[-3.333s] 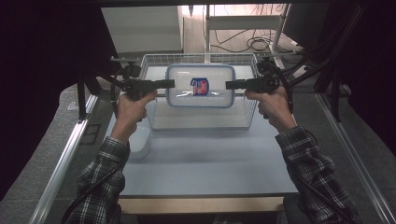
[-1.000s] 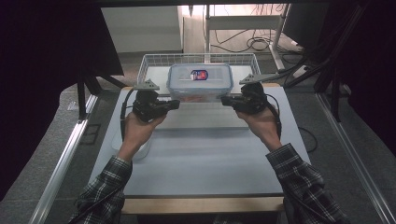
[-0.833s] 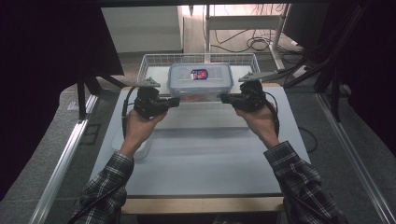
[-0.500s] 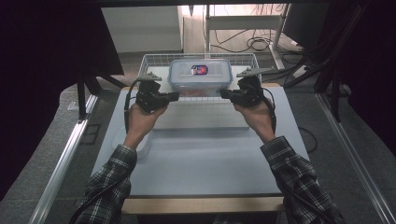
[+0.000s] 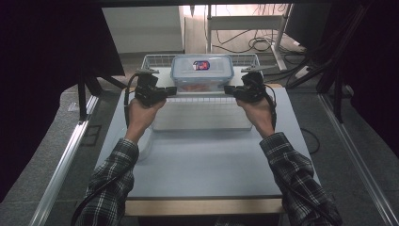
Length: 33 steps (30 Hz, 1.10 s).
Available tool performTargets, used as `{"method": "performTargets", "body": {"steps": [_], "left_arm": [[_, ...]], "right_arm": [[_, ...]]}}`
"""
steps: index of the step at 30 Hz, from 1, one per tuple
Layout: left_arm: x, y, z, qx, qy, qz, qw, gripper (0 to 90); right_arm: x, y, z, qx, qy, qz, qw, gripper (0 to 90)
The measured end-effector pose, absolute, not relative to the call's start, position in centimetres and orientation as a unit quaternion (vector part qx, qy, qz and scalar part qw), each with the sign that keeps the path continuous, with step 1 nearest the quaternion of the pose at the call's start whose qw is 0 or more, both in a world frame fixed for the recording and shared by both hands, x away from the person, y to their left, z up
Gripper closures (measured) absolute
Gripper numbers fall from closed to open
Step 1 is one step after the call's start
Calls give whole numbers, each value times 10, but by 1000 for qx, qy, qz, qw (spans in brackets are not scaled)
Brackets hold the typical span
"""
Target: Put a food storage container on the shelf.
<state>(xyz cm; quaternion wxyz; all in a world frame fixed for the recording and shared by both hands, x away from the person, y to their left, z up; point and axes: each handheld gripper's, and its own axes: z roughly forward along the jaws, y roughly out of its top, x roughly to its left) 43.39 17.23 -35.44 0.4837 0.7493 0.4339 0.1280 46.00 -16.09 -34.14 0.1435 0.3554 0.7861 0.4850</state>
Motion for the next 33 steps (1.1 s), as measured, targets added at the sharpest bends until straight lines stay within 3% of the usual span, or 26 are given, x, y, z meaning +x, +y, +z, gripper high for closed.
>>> {"method": "performTargets", "body": {"steps": [9, 13, 27, 33], "left_arm": [[426, 176, -356, 748, 433, 128, 487, 895], [414, 179, -363, 749, 424, 119, 495, 817], [371, 179, -386, 775, 395, 133, 475, 358], [357, 173, -400, 789, 376, 136, 467, 229]], "right_arm": [[456, -159, -342, 349, 790, 485, 138, 891], [447, -159, -343, 336, 799, 481, 134, 840], [411, -170, -360, 322, 806, 478, 133, 468], [395, -175, -367, 306, 814, 473, 142, 281]]}}
